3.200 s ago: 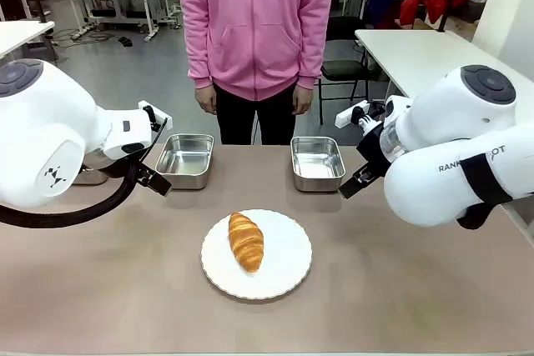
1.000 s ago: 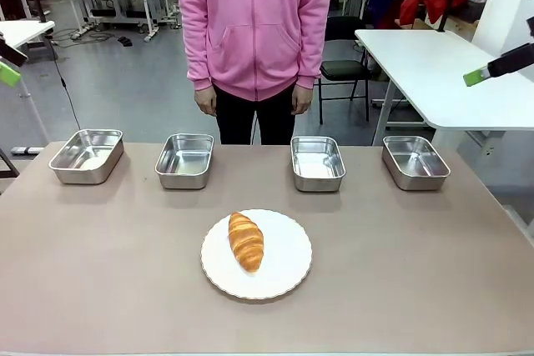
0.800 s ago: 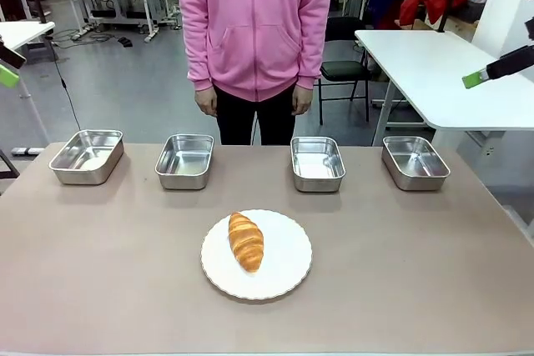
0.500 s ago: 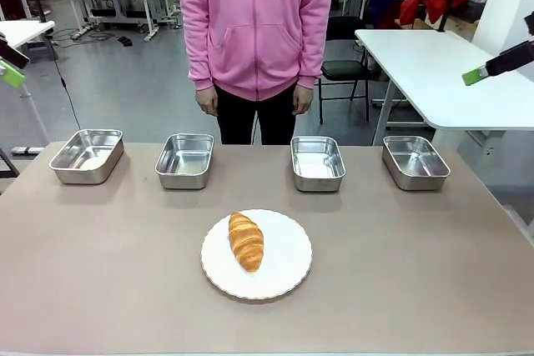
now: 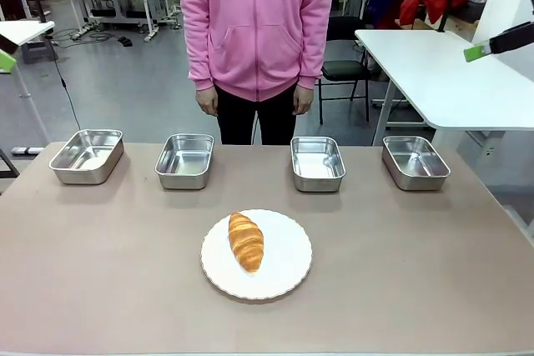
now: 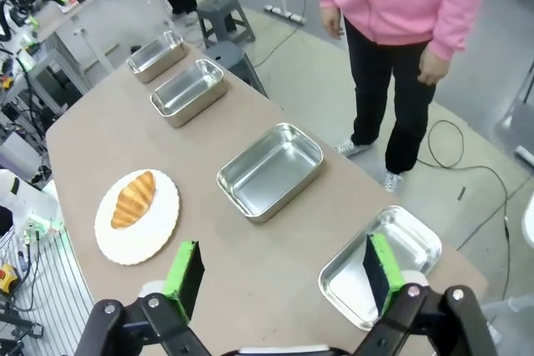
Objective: Place the bread in the container.
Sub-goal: Place the Butter Roll into the Airtight Container indicated by the human.
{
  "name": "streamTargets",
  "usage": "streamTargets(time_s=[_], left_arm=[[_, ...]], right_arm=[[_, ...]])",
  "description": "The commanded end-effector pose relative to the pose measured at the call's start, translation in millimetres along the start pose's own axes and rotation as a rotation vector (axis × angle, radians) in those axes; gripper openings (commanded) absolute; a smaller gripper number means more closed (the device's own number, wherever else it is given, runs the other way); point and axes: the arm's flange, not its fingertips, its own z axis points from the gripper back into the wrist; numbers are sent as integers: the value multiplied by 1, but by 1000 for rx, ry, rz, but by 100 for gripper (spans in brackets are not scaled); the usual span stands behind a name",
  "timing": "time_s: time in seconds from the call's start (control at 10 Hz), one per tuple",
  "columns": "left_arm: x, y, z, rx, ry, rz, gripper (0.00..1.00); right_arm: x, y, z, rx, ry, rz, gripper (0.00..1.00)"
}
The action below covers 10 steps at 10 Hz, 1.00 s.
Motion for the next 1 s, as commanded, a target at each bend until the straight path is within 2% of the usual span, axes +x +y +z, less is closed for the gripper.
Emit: streamTargets(time_s=[0.0, 0.3, 0.5, 0.9], left_arm=[[5, 13, 17, -40, -75, 5, 100], [11, 6, 35, -31, -171, 77, 100], [16, -1, 40, -42, -221, 74, 100], [18, -4, 39, -57, -243, 109, 100]], right_arm=[[-3, -16, 11, 9, -46, 25, 100], [-4, -28, 34, 19, -98, 22, 100], [-2, -32, 39, 9, -115, 22, 100], [-2, -34, 44, 8, -122, 18, 100]])
